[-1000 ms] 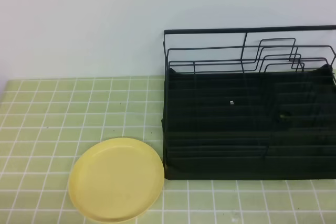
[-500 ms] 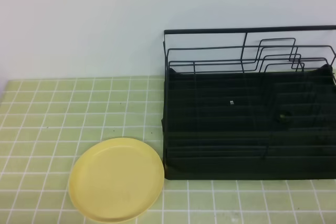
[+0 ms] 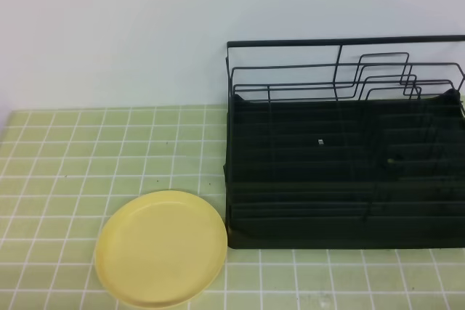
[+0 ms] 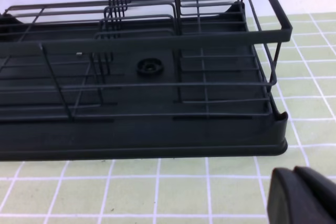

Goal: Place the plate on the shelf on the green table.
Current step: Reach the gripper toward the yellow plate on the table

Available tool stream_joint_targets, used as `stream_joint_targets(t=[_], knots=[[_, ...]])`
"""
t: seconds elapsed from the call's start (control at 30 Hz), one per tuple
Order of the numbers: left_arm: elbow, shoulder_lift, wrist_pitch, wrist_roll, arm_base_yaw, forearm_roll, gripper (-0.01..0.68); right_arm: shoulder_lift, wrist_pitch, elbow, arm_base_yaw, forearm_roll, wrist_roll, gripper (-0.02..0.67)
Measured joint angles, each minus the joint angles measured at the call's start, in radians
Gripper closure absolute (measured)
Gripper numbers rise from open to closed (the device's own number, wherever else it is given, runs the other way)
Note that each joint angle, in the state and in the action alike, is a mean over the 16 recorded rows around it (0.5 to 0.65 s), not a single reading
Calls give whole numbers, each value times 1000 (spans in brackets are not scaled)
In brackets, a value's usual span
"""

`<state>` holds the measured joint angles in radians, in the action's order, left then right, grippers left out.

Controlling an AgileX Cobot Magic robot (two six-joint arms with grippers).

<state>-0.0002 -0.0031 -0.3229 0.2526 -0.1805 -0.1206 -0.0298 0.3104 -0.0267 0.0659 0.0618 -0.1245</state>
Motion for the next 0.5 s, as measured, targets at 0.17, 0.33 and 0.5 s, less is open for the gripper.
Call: stream_joint_targets(t=[0.17,0.33,0.5], knots=[[0,0,0,0,0,0,673,0,-2,0,0,-1,0,652],[0,0,12,7,0,17,673,0,-45,0,0,-48,-1,652],[0,0,71,32,0,113,673,0,-154,0,0,-236,-21,652]])
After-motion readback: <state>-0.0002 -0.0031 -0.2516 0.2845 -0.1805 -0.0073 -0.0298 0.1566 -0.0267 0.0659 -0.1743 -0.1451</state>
